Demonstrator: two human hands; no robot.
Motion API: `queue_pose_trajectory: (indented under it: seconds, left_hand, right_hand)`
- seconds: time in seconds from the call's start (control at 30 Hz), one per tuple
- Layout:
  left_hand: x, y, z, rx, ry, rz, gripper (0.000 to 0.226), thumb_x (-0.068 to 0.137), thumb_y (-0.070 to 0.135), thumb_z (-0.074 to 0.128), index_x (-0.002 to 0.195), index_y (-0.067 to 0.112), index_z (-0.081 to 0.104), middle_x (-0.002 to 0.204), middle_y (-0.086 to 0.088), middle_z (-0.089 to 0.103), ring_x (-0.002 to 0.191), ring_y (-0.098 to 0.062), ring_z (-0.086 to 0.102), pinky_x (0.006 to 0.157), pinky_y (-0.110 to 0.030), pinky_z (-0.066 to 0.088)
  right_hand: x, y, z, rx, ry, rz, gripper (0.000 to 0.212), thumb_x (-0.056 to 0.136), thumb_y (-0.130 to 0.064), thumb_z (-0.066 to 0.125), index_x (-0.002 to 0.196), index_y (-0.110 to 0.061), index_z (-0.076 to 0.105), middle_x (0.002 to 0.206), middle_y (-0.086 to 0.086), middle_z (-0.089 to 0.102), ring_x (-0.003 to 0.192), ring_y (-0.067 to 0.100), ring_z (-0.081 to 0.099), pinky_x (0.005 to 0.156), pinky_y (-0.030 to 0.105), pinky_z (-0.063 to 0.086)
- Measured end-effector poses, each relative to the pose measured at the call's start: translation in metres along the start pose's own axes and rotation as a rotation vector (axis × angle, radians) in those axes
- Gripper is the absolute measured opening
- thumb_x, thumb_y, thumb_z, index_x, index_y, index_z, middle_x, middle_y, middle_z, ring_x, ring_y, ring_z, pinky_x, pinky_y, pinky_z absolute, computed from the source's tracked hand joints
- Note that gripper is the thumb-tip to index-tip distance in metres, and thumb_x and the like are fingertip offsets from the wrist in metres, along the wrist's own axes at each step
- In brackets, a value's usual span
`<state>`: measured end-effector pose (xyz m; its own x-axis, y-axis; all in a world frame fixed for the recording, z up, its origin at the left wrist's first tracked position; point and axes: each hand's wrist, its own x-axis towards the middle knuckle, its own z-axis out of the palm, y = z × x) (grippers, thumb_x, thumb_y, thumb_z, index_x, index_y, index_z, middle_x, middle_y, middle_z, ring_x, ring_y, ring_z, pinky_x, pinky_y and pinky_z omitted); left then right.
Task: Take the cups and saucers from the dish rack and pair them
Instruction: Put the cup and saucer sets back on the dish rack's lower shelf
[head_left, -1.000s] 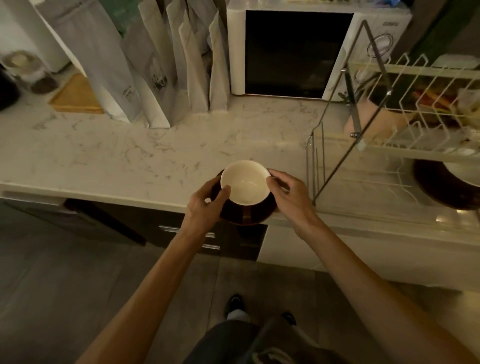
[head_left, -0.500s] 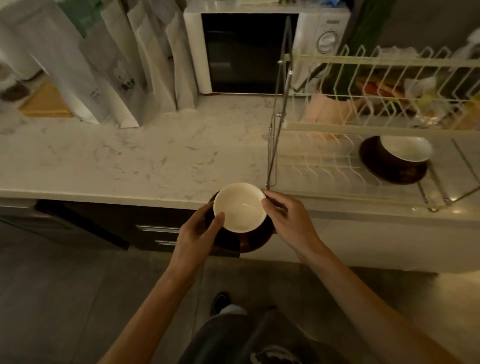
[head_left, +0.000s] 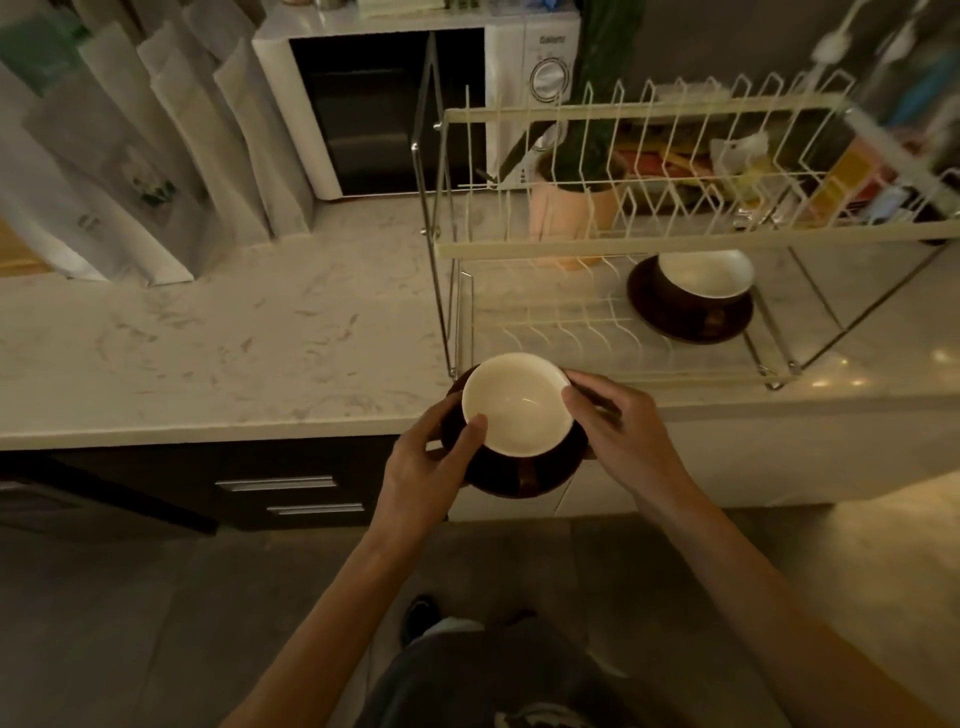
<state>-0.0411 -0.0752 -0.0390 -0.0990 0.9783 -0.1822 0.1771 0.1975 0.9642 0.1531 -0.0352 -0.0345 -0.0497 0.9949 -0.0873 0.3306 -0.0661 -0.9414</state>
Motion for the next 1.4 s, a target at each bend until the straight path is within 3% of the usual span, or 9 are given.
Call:
queue_pose_trajectory:
  seconds: [0.1, 0.3, 0.37, 0.53, 0.83, 1.0, 1.17, 1.3, 1.4]
  left_hand:
    - [0.015, 0.011, 0.015, 0.012, -0.023, 0.023, 0.031, 0.091, 0.037, 0.059, 0.119, 0.045, 0.047, 0.100, 0.027, 0.051, 0.091, 0.002, 0.057, 0.063, -0.015, 0.055]
    - [0.050, 0.023, 0.033, -0.004, -0.025, 0.018, 0.042, 0.092, 0.034, 0.059, 0.133, 0.032, 0.051, 0.107, 0.013, 0.056, 0.098, -0.007, 0.057, 0.078, -0.028, 0.058]
    - [0.061, 0.028, 0.037, 0.007, -0.021, 0.012, 0.043, 0.093, 0.035, 0.058, 0.135, 0.031, 0.051, 0.114, 0.007, 0.056, 0.108, -0.014, 0.057, 0.085, -0.036, 0.058]
    - [0.091, 0.038, 0.043, -0.019, 0.004, -0.025, 0.042, 0.093, 0.034, 0.058, 0.135, 0.034, 0.051, 0.116, 0.006, 0.054, 0.116, -0.019, 0.054, 0.091, -0.043, 0.056]
    - [0.140, 0.038, 0.054, -0.023, 0.088, -0.079, 0.038, 0.094, 0.031, 0.055, 0.132, 0.032, 0.055, 0.121, 0.001, 0.063, 0.113, -0.021, 0.061, 0.094, -0.046, 0.054]
    - [0.152, 0.035, 0.058, 0.015, 0.128, -0.113, 0.036, 0.094, 0.033, 0.052, 0.130, 0.029, 0.056, 0.117, 0.002, 0.062, 0.112, -0.024, 0.060, 0.091, -0.048, 0.054]
    - [0.159, 0.037, 0.060, 0.022, 0.154, -0.151, 0.039, 0.095, 0.034, 0.050, 0.132, 0.024, 0.054, 0.124, -0.002, 0.061, 0.113, -0.024, 0.059, 0.093, -0.048, 0.053]
    - [0.162, 0.037, 0.059, 0.014, 0.148, -0.154, 0.043, 0.093, 0.041, 0.050, 0.133, 0.025, 0.054, 0.124, -0.001, 0.061, 0.113, -0.023, 0.058, 0.093, -0.048, 0.053]
    - [0.165, 0.037, 0.059, 0.001, 0.157, -0.173, 0.045, 0.092, 0.045, 0.050, 0.133, 0.026, 0.054, 0.124, 0.001, 0.061, 0.114, -0.023, 0.058, 0.093, -0.047, 0.053]
  right_hand:
    - [0.010, 0.001, -0.014, 0.031, 0.050, 0.008, 0.030, 0.098, -0.022, 0.056, 0.126, -0.028, 0.063, 0.104, -0.031, 0.059, 0.102, -0.002, 0.058, 0.093, 0.041, 0.057]
    - [0.040, -0.001, -0.028, 0.046, 0.126, 0.003, 0.033, 0.098, -0.018, 0.056, 0.130, -0.020, 0.062, 0.103, -0.030, 0.057, 0.097, -0.009, 0.054, 0.090, 0.025, 0.052]
    - [0.052, -0.002, -0.030, 0.059, 0.148, 0.017, 0.032, 0.098, -0.019, 0.056, 0.129, -0.020, 0.062, 0.102, -0.030, 0.056, 0.098, -0.004, 0.056, 0.087, 0.021, 0.049]
    - [0.085, -0.004, -0.034, 0.042, 0.185, 0.007, 0.032, 0.097, -0.019, 0.057, 0.128, -0.017, 0.064, 0.112, -0.012, 0.062, 0.110, 0.004, 0.054, 0.083, 0.010, 0.042]
    - [0.134, 0.008, -0.027, -0.010, 0.191, 0.071, 0.036, 0.095, -0.036, 0.057, 0.122, -0.014, 0.067, 0.125, 0.003, 0.067, 0.116, 0.014, 0.060, 0.103, 0.037, 0.048]
    - [0.142, 0.006, -0.023, -0.024, 0.167, 0.110, 0.040, 0.096, -0.040, 0.055, 0.130, -0.019, 0.060, 0.136, 0.003, 0.059, 0.125, 0.020, 0.054, 0.105, 0.037, 0.044]
    - [0.151, 0.005, -0.020, -0.010, 0.157, 0.127, 0.037, 0.098, -0.032, 0.054, 0.134, -0.024, 0.057, 0.140, 0.000, 0.056, 0.129, 0.019, 0.051, 0.098, 0.025, 0.038]
    - [0.156, 0.002, -0.018, -0.028, 0.150, 0.128, 0.039, 0.099, -0.030, 0.053, 0.137, -0.020, 0.056, 0.142, 0.001, 0.054, 0.132, 0.019, 0.048, 0.108, 0.029, 0.038]
    - [0.158, 0.000, -0.018, -0.027, 0.139, 0.128, 0.038, 0.099, -0.029, 0.051, 0.136, -0.021, 0.056, 0.141, 0.001, 0.055, 0.132, 0.019, 0.048, 0.104, 0.026, 0.038]
